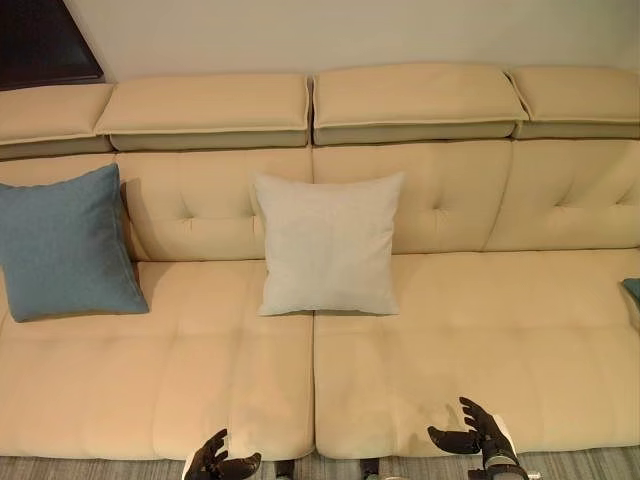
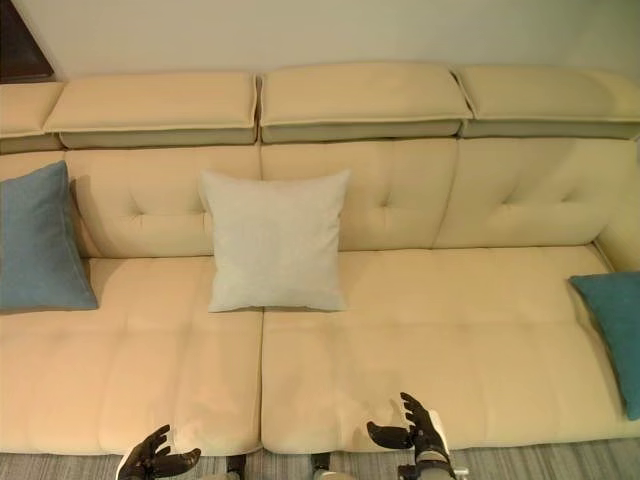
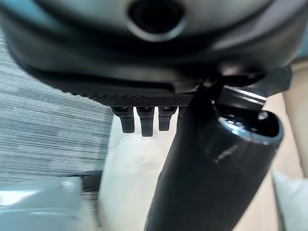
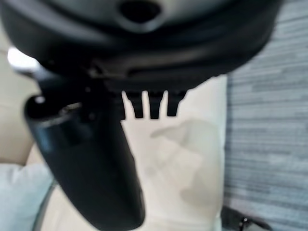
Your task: Pick up all the scattered cushions and arrange them neatly on the sofa.
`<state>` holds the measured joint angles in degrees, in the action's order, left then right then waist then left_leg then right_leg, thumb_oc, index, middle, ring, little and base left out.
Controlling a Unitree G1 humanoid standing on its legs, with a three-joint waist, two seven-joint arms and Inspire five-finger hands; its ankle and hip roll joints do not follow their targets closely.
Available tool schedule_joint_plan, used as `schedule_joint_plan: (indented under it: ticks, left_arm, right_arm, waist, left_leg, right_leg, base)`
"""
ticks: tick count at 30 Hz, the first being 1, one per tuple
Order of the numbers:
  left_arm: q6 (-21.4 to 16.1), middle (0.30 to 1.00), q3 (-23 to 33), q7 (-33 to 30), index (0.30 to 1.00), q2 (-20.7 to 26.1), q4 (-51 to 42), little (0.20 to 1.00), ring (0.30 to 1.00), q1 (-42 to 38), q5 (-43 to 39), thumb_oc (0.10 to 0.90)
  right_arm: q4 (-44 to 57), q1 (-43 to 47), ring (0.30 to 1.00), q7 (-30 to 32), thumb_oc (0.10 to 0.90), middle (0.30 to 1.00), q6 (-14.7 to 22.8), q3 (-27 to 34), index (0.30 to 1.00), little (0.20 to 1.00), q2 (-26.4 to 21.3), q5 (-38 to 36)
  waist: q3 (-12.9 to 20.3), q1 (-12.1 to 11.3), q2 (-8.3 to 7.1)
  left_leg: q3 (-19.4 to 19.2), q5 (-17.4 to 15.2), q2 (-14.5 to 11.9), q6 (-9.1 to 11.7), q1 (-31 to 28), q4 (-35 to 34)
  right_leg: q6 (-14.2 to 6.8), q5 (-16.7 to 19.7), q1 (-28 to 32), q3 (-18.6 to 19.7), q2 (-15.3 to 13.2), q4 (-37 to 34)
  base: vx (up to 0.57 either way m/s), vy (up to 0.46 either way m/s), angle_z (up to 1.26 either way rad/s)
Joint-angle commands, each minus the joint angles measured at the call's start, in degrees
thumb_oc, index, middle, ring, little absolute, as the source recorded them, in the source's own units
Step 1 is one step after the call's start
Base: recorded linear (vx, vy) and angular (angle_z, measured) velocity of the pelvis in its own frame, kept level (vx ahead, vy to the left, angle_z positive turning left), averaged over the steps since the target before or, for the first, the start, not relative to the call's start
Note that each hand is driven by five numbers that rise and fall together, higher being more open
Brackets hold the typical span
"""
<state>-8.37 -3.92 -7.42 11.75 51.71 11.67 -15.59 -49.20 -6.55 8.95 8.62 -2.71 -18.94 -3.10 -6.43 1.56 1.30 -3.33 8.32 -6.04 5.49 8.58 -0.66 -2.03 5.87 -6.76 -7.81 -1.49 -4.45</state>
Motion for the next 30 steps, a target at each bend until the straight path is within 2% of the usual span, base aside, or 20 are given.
schedule_joint_plan:
  ticks: [1, 2, 3, 4, 6, 7, 8, 9, 10, 12, 16, 17, 18, 19, 20, 22, 23, 27, 30]
  left_arm:
    - [-3.34, 0.900, 1.27, -1.49, 0.900, 3.00, -1.80, 0.900, 0.900, -3.80, 1.10, 0.800]
    - [-3.34, 0.900, 1.27, -1.49, 0.900, 3.00, -1.80, 0.900, 0.900, -3.80, 1.10, 0.800]
    - [-3.08, 0.900, 0.36, -1.13, 0.900, 2.39, 0.24, 0.900, 0.900, -4.31, 1.70, 0.800]
    - [-3.09, 0.900, 0.38, -1.13, 0.900, 2.42, 0.25, 0.900, 0.900, -4.34, 1.70, 0.800]
    - [-2.90, 0.900, -0.42, -1.19, 0.900, 1.93, 1.36, 0.900, 0.900, -5.15, 2.10, 0.800]
    - [-2.85, 0.900, -0.70, -1.25, 0.900, 1.87, 2.30, 0.900, 0.900, -5.69, 2.30, 0.800]
    - [-2.58, 0.900, -1.49, -1.73, 0.900, 1.57, 3.15, 0.900, 0.900, -6.57, 3.25, 0.800]
    - [-2.34, 0.900, -1.75, -1.69, 0.900, 1.38, 3.86, 0.900, 0.900, -6.99, 3.70, 0.800]
    - [-2.48, 0.900, -1.70, -2.29, 0.900, 1.32, 4.65, 0.900, 0.900, -7.63, 3.68, 0.800]
    - [-2.50, 0.900, -1.97, -2.28, 0.900, 1.07, 5.61, 0.900, 0.900, -8.19, 3.96, 0.800]
    - [-1.83, 0.900, -1.90, -2.48, 0.900, 1.55, 8.29, 0.900, 0.900, -9.42, 5.98, 0.800]
    - [-1.52, 0.900, -2.25, -2.50, 0.900, 2.06, 9.75, 0.900, 0.900, -10.09, 6.88, 0.800]
    - [-1.20, 0.900, -2.30, -2.47, 0.900, 2.29, 10.34, 0.900, 0.900, -10.39, 7.40, 0.800]
    - [-1.20, 0.900, -2.29, -2.47, 0.900, 2.32, 10.35, 0.900, 0.900, -10.41, 7.40, 0.800]
    - [-0.95, 0.900, -2.36, -2.46, 0.900, 2.43, 11.81, 0.900, 0.900, -10.32, 8.18, 0.800]
    - [-0.95, 0.900, -2.35, -2.46, 0.900, 2.46, 11.82, 0.900, 0.900, -10.33, 8.18, 0.800]
    - [-0.37, 0.900, -2.12, -2.06, 0.900, 2.76, 13.77, 0.900, 0.900, -10.02, 9.19, 0.800]
    - [-0.30, 0.900, -1.29, -2.48, 0.900, 3.23, 14.13, 0.900, 0.900, -9.88, 8.99, 0.800]
    - [-0.31, 0.900, -0.60, -2.52, 0.900, 3.27, 14.53, 0.900, 0.900, -9.34, 8.63, 0.800]
  right_arm:
    - [1.79, 4.01, 0.900, 1.77, 0.800, 0.900, 2.16, 0.21, 0.900, 0.900, -3.24, -0.65]
    - [1.79, 4.01, 0.900, 1.77, 0.800, 0.900, 2.16, 0.21, 0.900, 0.900, -3.24, -0.65]
    - [-2.29, 5.78, 0.900, 1.69, 0.800, 0.900, 1.14, -0.31, 0.900, 0.900, -3.44, -0.61]
    - [-2.30, 5.80, 0.900, 1.69, 0.800, 0.900, 1.14, -0.32, 0.900, 0.900, -3.41, -0.61]
    - [-4.81, 7.26, 0.900, 1.77, 0.800, 0.900, 0.56, -0.59, 0.900, 0.900, -3.07, -0.76]
    - [-6.01, 7.58, 0.900, 1.81, 0.800, 0.900, 0.36, -0.60, 0.900, 0.900, -3.00, -0.67]
    - [-7.87, 8.00, 0.900, 2.14, 0.800, 0.900, 0.05, -0.66, 0.900, 0.900, -2.63, -0.07]
    - [-9.47, 8.29, 0.900, 2.14, 0.800, 0.900, -0.17, -0.64, 0.900, 0.900, -2.13, -0.07]
    - [-10.21, 8.74, 0.900, 2.58, 0.800, 0.900, -0.43, -0.85, 0.900, 0.900, -1.80, 0.07]
    - [-11.48, 9.23, 0.900, 2.54, 0.800, 0.900, -0.86, -0.74, 0.900, 0.900, -1.34, 0.18]
    - [-14.46, 9.89, 0.900, 2.33, 0.800, 0.900, -1.87, -1.90, 0.900, 0.900, 0.72, 1.03]
    - [-15.67, 10.06, 0.900, 2.15, 0.800, 0.900, -2.22, -2.34, 0.900, 0.900, 1.44, 0.96]
    - [-16.15, 9.93, 0.900, 2.02, 0.800, 0.900, -2.34, -2.44, 0.900, 0.900, 1.72, 0.70]
    - [-16.15, 9.95, 0.900, 2.02, 0.800, 0.900, -2.34, -2.44, 0.900, 0.900, 1.75, 0.70]
    - [-17.45, 9.47, 0.900, 2.02, 0.800, 0.900, -2.31, -2.34, 0.900, 0.900, 2.08, 0.39]
    - [-17.46, 9.48, 0.900, 2.02, 0.800, 0.900, -2.31, -2.34, 0.900, 0.900, 2.11, 0.39]
    - [-18.99, 8.69, 0.900, 1.74, 0.800, 0.900, -2.32, -1.87, 0.900, 0.900, 2.69, 0.05]
    - [-19.18, 8.40, 0.900, 1.79, 0.800, 0.900, -2.01, -1.02, 0.900, 0.900, 3.06, -1.04]
    - [-19.15, 8.56, 0.900, 1.85, 0.800, 0.900, -2.15, -1.02, 0.900, 0.900, 3.35, -1.20]
  waist:
    - [-2.02, 0.12, -4.81]
    - [-2.01, 0.13, -4.81]
    - [-1.11, 0.32, -4.66]
    - [-0.96, 0.46, -4.80]
    - [-0.28, 0.98, -4.21]
    - [-0.29, 1.36, -3.74]
    - [0.07, 2.23, -3.11]
    - [0.09, 2.34, -3.10]
    - [0.01, 2.33, -3.29]
    - [-0.15, 2.52, -3.34]
    - [-1.61, 1.86, -4.17]
    - [-2.66, 1.88, -4.29]
    - [-3.17, 1.63, -4.13]
    - [-3.07, 1.68, -4.25]
    - [-3.20, 1.10, -3.73]
    - [-3.06, 1.14, -3.80]
    - [-1.67, 0.07, -3.35]
    - [0.35, -1.00, -3.66]
    - [1.62, -3.00, -4.89]
  left_leg:
    - [2.06, -11.00, 4.24, -0.79, 1.72, 15.27]
    - [2.07, -11.00, 4.24, -0.79, 1.73, 15.27]
    - [3.12, -14.83, 5.63, -1.49, -1.52, 20.54]
    - [3.19, -14.58, 5.79, -1.52, -1.36, 20.36]
    - [5.66, -15.06, 7.57, -1.43, -4.34, 21.36]
    - [6.10, -15.77, 7.91, -1.54, -6.21, 19.96]
    - [5.89, -18.69, 8.83, -2.73, -9.48, 14.26]
    - [6.09, -19.83, 9.54, -3.45, -10.51, 11.94]
    - [6.80, -20.33, 10.69, -4.09, -10.79, 10.32]
    - [6.46, -21.11, 11.14, -4.60, -11.36, 8.17]
    - [5.09, -20.08, 11.78, -5.68, -10.77, 6.73]
    - [4.96, -19.06, 11.57, -6.17, -9.70, 7.01]
    - [4.81, -18.51, 11.22, -6.37, -9.38, 6.72]
    - [4.82, -18.36, 11.34, -6.39, -9.23, 6.67]
    - [4.35, -16.99, 10.81, -6.87, -8.29, 5.81]
    - [4.36, -16.86, 10.90, -6.88, -8.10, 5.77]
    - [3.85, -15.02, 9.91, -7.34, -7.27, 3.45]
    - [2.79, -13.91, 9.50, -7.31, -5.63, 2.66]
    - [0.27, -13.38, 9.51, -6.91, -4.23, 2.46]
  right_leg:
    - [-3.04, -4.86, 2.10, -1.65, -3.33, -0.55]
    - [-3.04, -4.86, 2.10, -1.65, -3.33, -0.55]
    - [-3.07, -3.84, 2.01, -1.11, -3.15, -0.55]
    - [-3.09, -3.80, 1.83, -1.19, -3.32, -0.55]
    - [-3.39, -2.55, 1.03, -0.86, -3.01, -0.35]
    - [-3.65, -2.11, 0.40, -0.85, -2.76, 0.05]
    - [-4.50, -0.94, -1.88, -0.62, -2.76, 1.05]
    - [-4.91, -0.27, -2.77, -0.55, -2.99, 1.42]
    - [-5.48, 0.53, -3.94, -0.51, -3.37, 1.60]
    - [-6.13, 0.89, -4.98, -1.02, -3.75, 1.89]
    - [-8.06, 1.62, -7.57, -2.17, -5.96, 4.09]
    - [-8.63, 0.73, -8.65, -0.71, -6.35, 7.59]
    - [-8.33, -0.75, -8.31, 0.68, -5.82, 9.63]
    - [-8.35, -0.68, -8.47, 0.70, -5.94, 9.62]
    - [-7.22, -2.97, -7.39, 1.04, -5.67, 14.73]
    - [-7.23, -2.89, -7.57, 1.05, -5.75, 14.70]
    - [-6.01, -6.60, -4.53, 0.60, -5.06, 19.66]
    - [-5.90, -8.33, -0.60, 0.22, -4.85, 19.73]
    - [-6.19, -8.86, 4.31, -2.91, -5.61, 15.09]
  base:
    - [-0.07, -0.005, 0.05]
    - [-0.15, 0.043, 0.10]
    - [-0.08, 0.050, -0.06]
    - [-0.11, 0.083, -0.40]
    - [-0.09, 0.101, -0.52]
    - [-0.19, 0.187, -0.17]
    - [-0.21, 0.201, 0.02]
    - [-0.23, 0.202, 0.15]
    - [-0.14, 0.110, 0.28]
    - [-0.15, 0.114, 0.13]
    - [-0.26, 0.134, -0.22]
    - [-0.35, 0.095, -0.25]
    - [-0.27, 0.069, -0.10]
    - [-0.26, 0.080, 0.03]
    - [-0.18, 0.057, -0.01]
    - [-0.15, 0.040, -0.11]
    - [-0.17, 0.021, -0.13]
    - [-0.10, -0.023, -0.19]
    - [-0.09, -0.083, -0.33]
